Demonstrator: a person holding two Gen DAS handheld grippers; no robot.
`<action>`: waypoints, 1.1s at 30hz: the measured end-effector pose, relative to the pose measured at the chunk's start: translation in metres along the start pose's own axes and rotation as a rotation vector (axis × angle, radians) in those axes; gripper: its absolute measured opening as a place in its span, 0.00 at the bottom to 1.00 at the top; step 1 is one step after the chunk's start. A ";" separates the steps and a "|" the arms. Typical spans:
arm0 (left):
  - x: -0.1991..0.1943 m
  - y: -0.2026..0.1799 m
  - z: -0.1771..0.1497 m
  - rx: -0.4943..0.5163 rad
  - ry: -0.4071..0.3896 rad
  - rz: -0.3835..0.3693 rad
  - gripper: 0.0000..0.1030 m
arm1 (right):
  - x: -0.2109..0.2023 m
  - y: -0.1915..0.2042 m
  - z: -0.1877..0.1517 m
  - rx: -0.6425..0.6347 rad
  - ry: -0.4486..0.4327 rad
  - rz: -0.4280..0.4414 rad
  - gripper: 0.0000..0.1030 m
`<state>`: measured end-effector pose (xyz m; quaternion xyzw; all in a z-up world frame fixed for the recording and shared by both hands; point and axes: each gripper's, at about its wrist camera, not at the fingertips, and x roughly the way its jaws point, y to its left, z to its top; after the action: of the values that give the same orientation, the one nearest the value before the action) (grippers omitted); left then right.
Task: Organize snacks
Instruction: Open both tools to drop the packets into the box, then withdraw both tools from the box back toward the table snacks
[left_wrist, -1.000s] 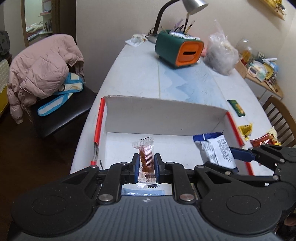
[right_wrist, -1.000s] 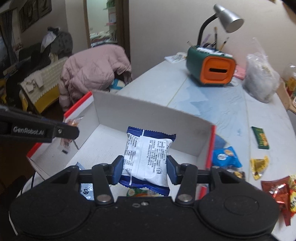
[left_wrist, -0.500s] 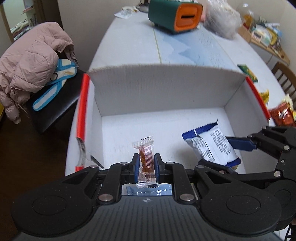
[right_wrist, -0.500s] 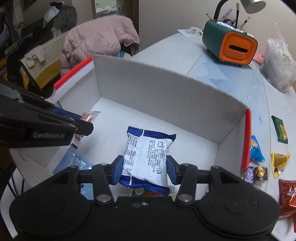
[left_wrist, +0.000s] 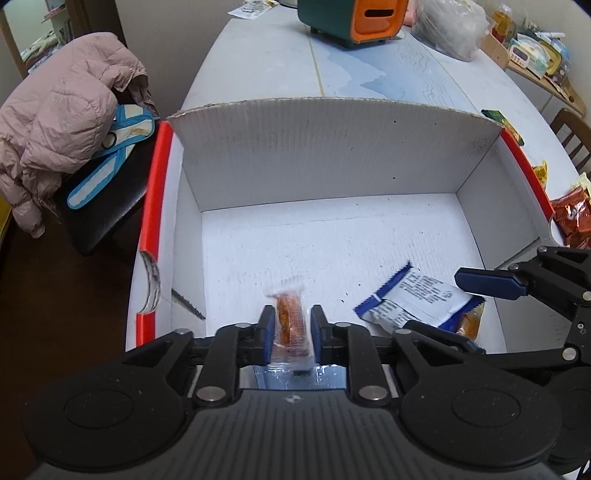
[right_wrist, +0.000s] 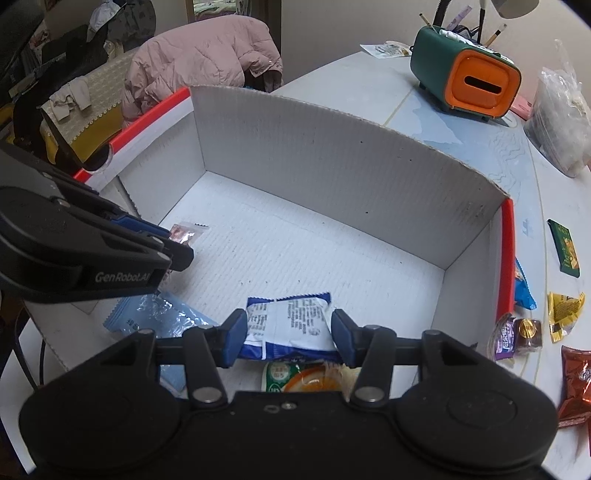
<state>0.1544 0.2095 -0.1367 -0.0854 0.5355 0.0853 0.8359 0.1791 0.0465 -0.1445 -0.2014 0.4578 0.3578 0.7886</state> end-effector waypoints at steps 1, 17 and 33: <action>-0.002 0.001 -0.001 -0.005 -0.004 -0.008 0.22 | -0.002 0.000 -0.001 0.004 -0.004 0.003 0.49; -0.062 -0.006 -0.019 -0.027 -0.155 -0.066 0.31 | -0.063 -0.012 -0.015 0.070 -0.149 0.050 0.64; -0.126 -0.060 -0.035 0.009 -0.366 -0.138 0.63 | -0.144 -0.048 -0.045 0.177 -0.343 0.083 0.86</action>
<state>0.0856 0.1366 -0.0332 -0.1014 0.3678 0.0393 0.9235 0.1423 -0.0692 -0.0422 -0.0480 0.3543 0.3775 0.8542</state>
